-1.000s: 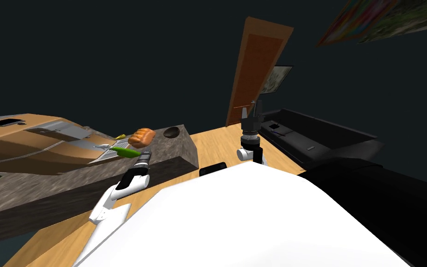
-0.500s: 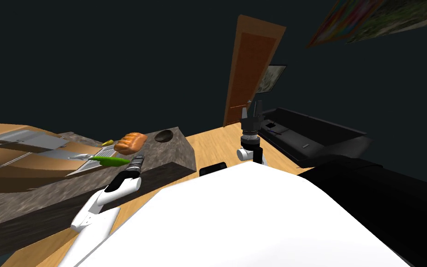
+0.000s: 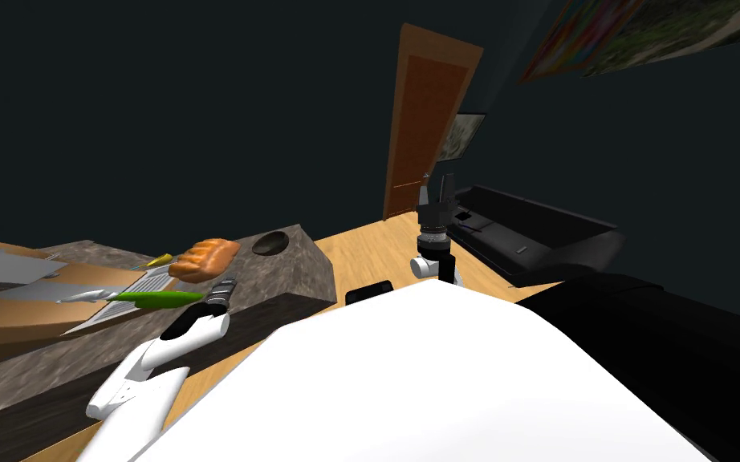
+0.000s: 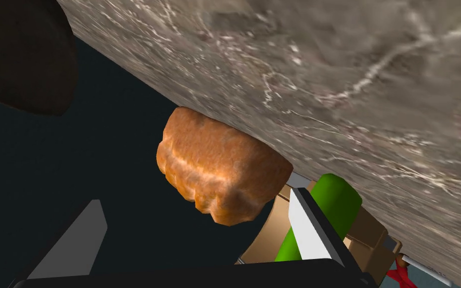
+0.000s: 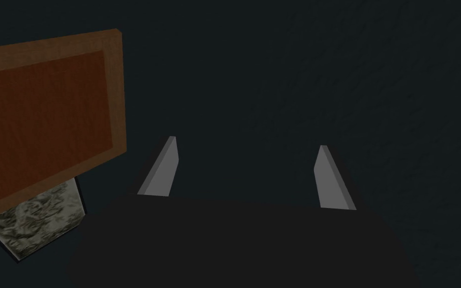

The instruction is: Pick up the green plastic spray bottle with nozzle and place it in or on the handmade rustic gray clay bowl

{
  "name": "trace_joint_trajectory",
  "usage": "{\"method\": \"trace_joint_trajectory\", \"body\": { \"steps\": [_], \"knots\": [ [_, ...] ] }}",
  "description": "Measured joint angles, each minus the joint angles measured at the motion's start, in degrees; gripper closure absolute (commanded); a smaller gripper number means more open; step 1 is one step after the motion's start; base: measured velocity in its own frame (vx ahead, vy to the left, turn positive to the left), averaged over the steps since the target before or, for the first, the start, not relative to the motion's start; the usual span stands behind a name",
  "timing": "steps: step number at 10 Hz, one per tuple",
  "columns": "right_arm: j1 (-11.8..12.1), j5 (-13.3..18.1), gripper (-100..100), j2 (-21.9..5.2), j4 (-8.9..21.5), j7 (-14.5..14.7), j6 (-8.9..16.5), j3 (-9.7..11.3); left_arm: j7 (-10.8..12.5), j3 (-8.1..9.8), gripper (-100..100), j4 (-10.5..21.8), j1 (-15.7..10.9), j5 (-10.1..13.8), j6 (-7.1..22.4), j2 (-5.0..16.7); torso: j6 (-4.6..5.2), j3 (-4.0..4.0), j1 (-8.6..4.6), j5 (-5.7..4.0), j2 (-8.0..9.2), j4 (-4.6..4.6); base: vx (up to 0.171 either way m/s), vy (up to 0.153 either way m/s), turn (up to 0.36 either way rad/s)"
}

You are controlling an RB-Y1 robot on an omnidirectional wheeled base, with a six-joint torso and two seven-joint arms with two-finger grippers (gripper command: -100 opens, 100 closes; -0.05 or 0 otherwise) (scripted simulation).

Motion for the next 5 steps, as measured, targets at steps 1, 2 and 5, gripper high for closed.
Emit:
{"method": "trace_joint_trajectory", "body": {
  "steps": [1,2,5],
  "knots": [
    [0.01,0.00,0,0.00,0.00,0.00,0.00,0.00,-0.23,0.45,-100,1.31,0.26,0.32,0.89,0.64,-0.04,-0.02,-0.01,0.00,-0.03,-0.02,0.100,-0.089,-0.141],
    [0.00,0.00,0,0.00,0.00,0.00,0.00,0.00,-0.51,1.17,-100,2.43,0.54,1.07,2.33,2.19,0.00,-0.07,-0.09,-0.03,-0.11,-0.03,0.090,-0.062,-0.057],
    [0.00,0.00,0,0.00,0.00,0.00,0.00,0.00,-1.29,1.91,-100,7.95,0.64,2.07,2.86,4.17,-0.01,0.00,0.08,0.01,0.00,0.00,0.062,-0.035,-0.064]
  ]
}}
